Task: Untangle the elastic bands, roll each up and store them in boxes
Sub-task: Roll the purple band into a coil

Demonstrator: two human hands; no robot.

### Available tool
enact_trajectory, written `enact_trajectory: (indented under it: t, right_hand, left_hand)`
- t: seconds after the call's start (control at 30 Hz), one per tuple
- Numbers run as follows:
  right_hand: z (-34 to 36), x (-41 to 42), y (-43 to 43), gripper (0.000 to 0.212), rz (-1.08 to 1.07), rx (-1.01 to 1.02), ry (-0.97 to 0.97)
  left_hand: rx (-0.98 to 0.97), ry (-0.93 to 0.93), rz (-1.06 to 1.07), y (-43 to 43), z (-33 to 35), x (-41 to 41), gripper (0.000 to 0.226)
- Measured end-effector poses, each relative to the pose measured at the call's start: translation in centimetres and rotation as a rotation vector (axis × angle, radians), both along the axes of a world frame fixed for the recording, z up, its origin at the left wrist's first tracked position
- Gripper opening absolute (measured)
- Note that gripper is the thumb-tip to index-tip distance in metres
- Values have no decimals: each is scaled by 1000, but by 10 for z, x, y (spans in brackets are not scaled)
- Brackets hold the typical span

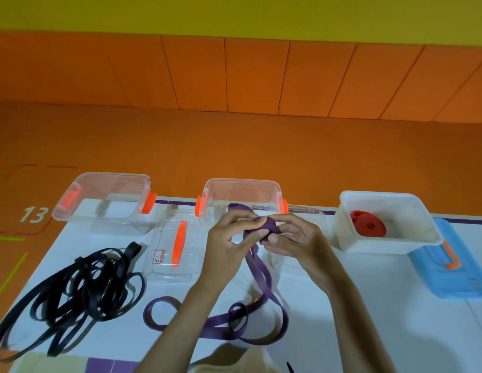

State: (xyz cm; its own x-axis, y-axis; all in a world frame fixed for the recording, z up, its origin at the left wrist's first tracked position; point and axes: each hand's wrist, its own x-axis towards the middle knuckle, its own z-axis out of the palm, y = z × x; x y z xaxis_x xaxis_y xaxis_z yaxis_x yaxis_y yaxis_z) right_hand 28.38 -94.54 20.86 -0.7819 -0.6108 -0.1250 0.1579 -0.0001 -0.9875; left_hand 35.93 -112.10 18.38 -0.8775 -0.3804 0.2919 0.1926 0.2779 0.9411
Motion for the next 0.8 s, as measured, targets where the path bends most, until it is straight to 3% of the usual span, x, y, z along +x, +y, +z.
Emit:
enact_trajectory:
  t: [0.17,0.27,0.37,0.53,0.67,0.8]
  right_hand:
    - [-3,4,-6,19,-123,-135,-137]
    - [-8,10,-13,28,-143,-217,-205]
    - [-4,9,-12,21,-104,-141,-86]
    - [-3,6,0,26,-52,4,91]
    - [-4,12,1,23,-131,-75,53]
    - [-4,16,0,34,-221,-200,-91]
  left_hand:
    - [-73,-22,-116,-4,5,1,37]
    - [46,-3,-75,-4,11,1,44]
    - [120,16,-17,-5,12,5,33]
    - [-40,30,-15,-1,7,9,21]
    - [-144,65,-42,3,7,9,26]
    - [-26,45,-145,8,7,14,42]
